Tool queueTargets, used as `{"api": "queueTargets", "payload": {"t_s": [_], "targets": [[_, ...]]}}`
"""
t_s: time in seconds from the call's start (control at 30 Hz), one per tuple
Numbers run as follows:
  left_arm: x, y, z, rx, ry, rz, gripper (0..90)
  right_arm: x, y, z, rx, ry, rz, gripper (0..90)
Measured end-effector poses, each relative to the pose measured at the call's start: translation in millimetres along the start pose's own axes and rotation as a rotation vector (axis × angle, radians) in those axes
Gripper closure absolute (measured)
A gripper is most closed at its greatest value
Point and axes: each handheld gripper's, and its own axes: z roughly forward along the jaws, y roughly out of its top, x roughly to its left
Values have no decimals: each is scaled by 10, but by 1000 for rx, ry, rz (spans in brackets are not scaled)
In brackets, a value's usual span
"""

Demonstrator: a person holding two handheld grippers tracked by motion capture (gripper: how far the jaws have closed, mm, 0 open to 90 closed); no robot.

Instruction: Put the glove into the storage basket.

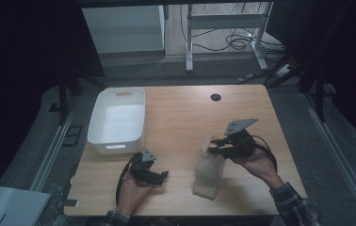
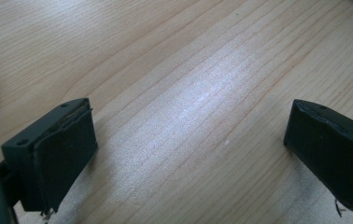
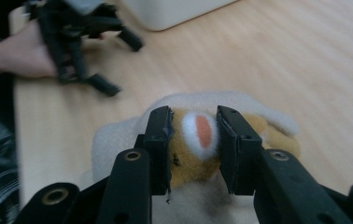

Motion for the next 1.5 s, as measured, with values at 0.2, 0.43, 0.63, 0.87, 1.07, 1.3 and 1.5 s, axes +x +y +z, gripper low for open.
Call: {"api": "queueTargets", "payload": {"t_s": [0.2, 0.43, 0.63, 0.87, 1.07, 1.3, 1.5], "targets": [[-3, -1, 3, -4, 1, -3, 22, 188, -208, 205, 44, 52, -34, 656], [2, -1, -1, 2, 1, 4, 22, 266, -517, 521, 105, 19, -60, 585], [1, -1, 0, 1, 1, 2, 22, 238, -538, 453, 61, 13, -23, 481], [1, 0, -1, 2, 1, 3, 22, 98, -659, 160, 9, -66, 64, 532], [0, 0, 0, 1, 0, 2, 22, 107, -958, 85, 21, -76, 133, 730], [0, -1, 0, 0, 1, 2, 22, 296, -1191, 145, 44, -46, 125, 855], [1, -1, 0, 1, 0, 2, 22, 430, -1233, 285, 67, -28, 96, 866]]}}
